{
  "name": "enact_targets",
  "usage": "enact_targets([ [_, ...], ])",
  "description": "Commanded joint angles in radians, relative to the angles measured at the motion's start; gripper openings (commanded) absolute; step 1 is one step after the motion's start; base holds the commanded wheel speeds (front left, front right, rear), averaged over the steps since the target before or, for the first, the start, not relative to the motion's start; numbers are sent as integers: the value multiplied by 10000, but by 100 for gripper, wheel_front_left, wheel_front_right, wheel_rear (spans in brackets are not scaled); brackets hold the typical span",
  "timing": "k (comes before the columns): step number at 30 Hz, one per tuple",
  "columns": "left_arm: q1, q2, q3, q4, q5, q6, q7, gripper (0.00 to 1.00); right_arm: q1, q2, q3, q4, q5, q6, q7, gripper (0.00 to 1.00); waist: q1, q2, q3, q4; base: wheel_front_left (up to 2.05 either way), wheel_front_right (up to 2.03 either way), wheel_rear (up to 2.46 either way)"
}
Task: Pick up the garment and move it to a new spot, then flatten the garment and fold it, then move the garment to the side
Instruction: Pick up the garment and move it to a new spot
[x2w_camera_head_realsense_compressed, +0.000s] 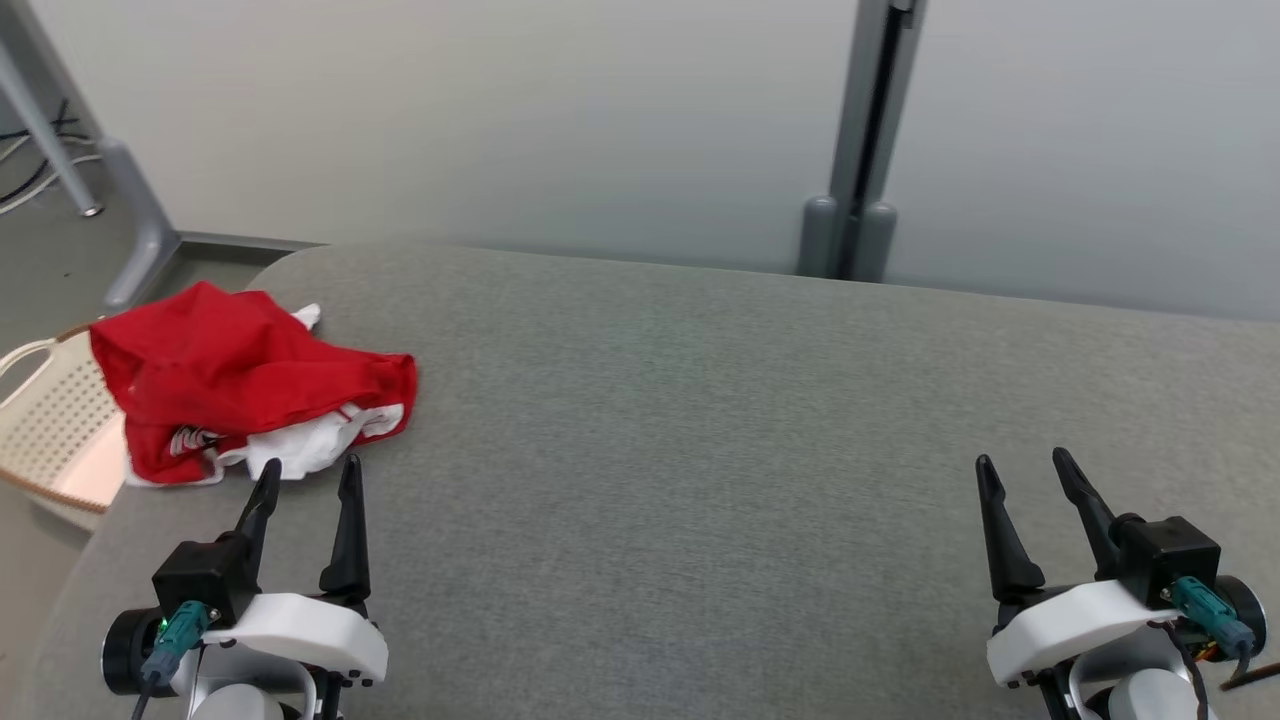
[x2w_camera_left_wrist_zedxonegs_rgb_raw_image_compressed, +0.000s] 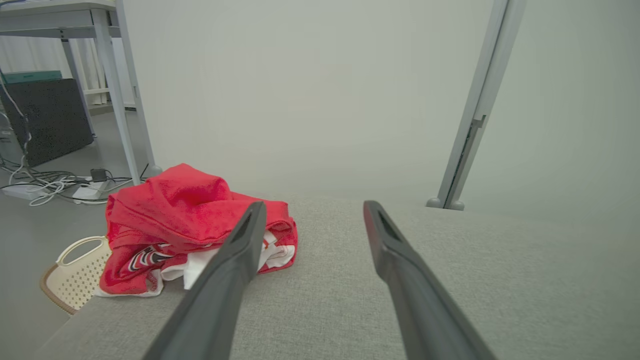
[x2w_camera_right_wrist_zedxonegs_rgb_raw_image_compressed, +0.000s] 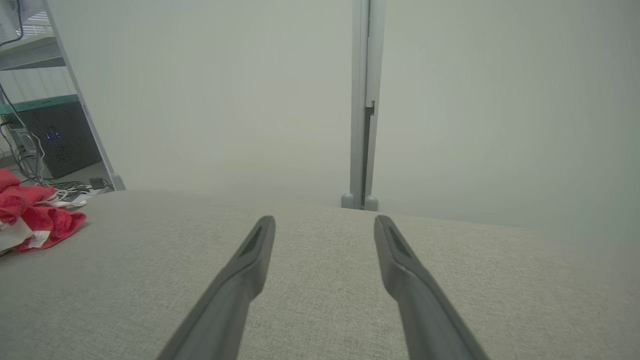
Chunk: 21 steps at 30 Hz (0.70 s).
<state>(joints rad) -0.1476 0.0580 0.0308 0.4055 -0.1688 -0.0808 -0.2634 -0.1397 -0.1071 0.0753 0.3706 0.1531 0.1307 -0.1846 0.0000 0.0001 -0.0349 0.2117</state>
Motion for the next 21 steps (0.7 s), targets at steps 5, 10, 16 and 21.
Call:
enact_targets([
  [5, -88, 118, 253, -1, 2, 15, -17, 100, -3, 36, 143, -366, -128, 1, 189, 100, 0, -1, 108, 1888, 0, 0, 0],
  [10, 99, 99, 441, -51, -35, 78, -17, 100, -45, 88, 255, -502, -160, 1, 266, 100, 0, -1, 122, 2701, 0, 0, 0],
  [16, 138, 88, 665, -136, -101, 47, -17, 100, -259, 104, 502, -578, -209, -1, 377, 100, 0, -1, 234, 2998, 0, 0, 0],
  [21, 121, 67, 835, -221, -165, -5, -17, 100, -437, 69, 654, -529, -166, 1, 414, 100, 0, -1, 314, 3046, 0, 0, 0],
])
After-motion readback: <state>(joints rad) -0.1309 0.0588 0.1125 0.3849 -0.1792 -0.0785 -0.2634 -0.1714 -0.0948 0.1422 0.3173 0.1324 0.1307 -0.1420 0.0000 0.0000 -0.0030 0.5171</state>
